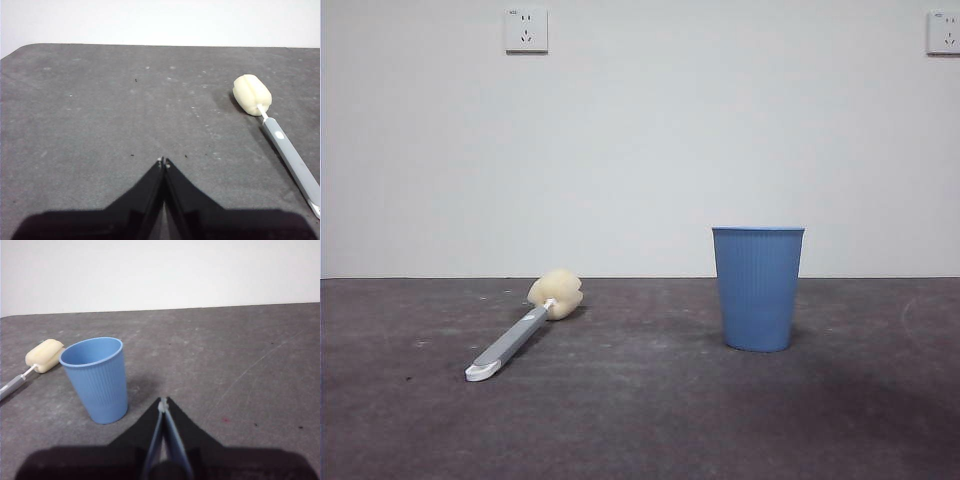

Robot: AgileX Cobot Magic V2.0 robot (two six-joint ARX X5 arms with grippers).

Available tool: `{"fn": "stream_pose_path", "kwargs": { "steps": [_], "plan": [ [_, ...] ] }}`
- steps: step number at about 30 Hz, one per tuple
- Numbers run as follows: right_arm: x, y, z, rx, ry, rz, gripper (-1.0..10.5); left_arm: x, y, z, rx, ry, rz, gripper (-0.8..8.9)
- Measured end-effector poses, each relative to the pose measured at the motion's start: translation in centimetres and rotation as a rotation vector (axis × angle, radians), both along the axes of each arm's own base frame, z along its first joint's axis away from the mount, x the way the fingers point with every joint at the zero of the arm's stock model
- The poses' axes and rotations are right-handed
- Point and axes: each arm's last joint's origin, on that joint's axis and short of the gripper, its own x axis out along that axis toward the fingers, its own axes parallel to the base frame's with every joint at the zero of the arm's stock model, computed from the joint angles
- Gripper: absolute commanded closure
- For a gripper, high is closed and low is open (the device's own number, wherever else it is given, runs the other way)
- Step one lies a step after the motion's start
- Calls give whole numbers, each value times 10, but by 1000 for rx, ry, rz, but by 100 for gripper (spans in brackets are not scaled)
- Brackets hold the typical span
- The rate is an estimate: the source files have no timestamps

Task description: Pick up the cup brush,pick up the cup,insert the brush into the cup,clean the cup,put the cup brush back,put the cup back to the fixed position on the table

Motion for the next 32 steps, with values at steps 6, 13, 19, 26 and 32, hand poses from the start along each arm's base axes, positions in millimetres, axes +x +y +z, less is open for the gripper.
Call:
{"fn": "stream_pose_path", "kwargs": {
  "steps": [6, 13, 19, 26, 32],
  "plan": [
    [-1, 0, -7, 4, 70, -9, 946, 0, 0, 0, 0, 0, 0, 817],
    [-1, -1, -8, 9, 75, -24, 946, 0, 0, 0, 0, 0, 0, 817],
    [-1, -1, -8, 9, 75, -24, 946, 0, 0, 0, 0, 0, 0, 817],
    [-1, -1, -8, 9, 76, -24, 946, 0, 0, 0, 0, 0, 0, 817],
    [-1, -1, -8, 9, 75, -24, 946, 0, 0, 0, 0, 0, 0, 817]
  ]
}}
